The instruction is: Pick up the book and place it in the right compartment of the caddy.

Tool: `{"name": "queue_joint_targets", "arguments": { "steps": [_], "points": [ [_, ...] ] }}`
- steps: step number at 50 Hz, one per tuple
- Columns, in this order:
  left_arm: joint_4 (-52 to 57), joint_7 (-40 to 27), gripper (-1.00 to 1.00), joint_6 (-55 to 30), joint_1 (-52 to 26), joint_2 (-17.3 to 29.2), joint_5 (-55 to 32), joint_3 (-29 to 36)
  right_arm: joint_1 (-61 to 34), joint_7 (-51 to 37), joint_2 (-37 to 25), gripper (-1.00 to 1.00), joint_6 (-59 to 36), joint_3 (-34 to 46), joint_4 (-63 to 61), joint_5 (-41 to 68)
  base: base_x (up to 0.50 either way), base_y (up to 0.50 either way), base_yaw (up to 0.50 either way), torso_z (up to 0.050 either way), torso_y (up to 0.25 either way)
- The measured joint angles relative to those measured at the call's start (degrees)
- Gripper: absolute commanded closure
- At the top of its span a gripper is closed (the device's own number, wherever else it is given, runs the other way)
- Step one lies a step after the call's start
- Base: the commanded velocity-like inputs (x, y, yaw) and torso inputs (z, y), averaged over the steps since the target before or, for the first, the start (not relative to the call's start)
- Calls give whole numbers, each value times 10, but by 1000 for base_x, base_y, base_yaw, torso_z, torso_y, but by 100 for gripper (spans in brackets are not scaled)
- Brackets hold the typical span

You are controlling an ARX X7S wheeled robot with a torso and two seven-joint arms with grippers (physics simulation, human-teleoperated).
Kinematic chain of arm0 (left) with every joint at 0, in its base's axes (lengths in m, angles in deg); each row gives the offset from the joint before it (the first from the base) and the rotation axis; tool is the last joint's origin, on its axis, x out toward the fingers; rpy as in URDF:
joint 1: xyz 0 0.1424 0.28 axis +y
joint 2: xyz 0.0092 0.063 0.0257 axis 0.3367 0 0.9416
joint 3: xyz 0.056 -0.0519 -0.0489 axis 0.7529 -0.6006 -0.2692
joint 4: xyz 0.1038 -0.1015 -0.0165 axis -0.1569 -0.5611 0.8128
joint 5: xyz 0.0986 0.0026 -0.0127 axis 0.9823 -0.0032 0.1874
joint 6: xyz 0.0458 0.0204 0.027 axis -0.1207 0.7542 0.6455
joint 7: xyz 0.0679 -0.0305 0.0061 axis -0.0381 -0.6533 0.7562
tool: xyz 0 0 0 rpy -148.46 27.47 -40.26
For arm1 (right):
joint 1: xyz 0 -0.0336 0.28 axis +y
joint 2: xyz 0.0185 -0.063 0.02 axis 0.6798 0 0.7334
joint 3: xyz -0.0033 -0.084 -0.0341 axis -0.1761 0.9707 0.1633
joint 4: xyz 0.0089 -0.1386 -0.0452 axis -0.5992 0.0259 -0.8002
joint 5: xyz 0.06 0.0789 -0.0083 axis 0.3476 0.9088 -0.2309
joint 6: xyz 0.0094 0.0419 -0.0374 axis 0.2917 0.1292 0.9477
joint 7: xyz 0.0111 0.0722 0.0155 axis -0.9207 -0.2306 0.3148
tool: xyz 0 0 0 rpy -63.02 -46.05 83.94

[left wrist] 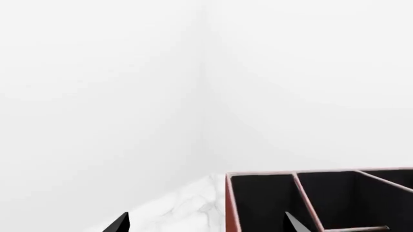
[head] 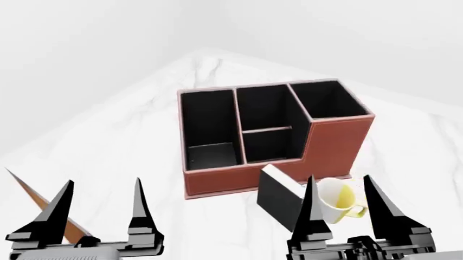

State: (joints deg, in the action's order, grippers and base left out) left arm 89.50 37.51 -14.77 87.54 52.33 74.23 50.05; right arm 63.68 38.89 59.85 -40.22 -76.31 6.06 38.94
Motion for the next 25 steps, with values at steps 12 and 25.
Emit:
{"name": "queue_joint_targets", "arguments": {
  "steps": [12, 25],
  "points": [
    [1, -6, -100, 1, 1, 4, -1, 3, 2, -1, -4, -100, 6, 2, 1, 4, 26, -567, 0, 0, 0],
    [0, -11, -100, 2, 1, 9, -2, 8, 3, -2, -8, -100, 13, 6, 2, 3, 231, -385, 0, 0, 0]
  ]
}}
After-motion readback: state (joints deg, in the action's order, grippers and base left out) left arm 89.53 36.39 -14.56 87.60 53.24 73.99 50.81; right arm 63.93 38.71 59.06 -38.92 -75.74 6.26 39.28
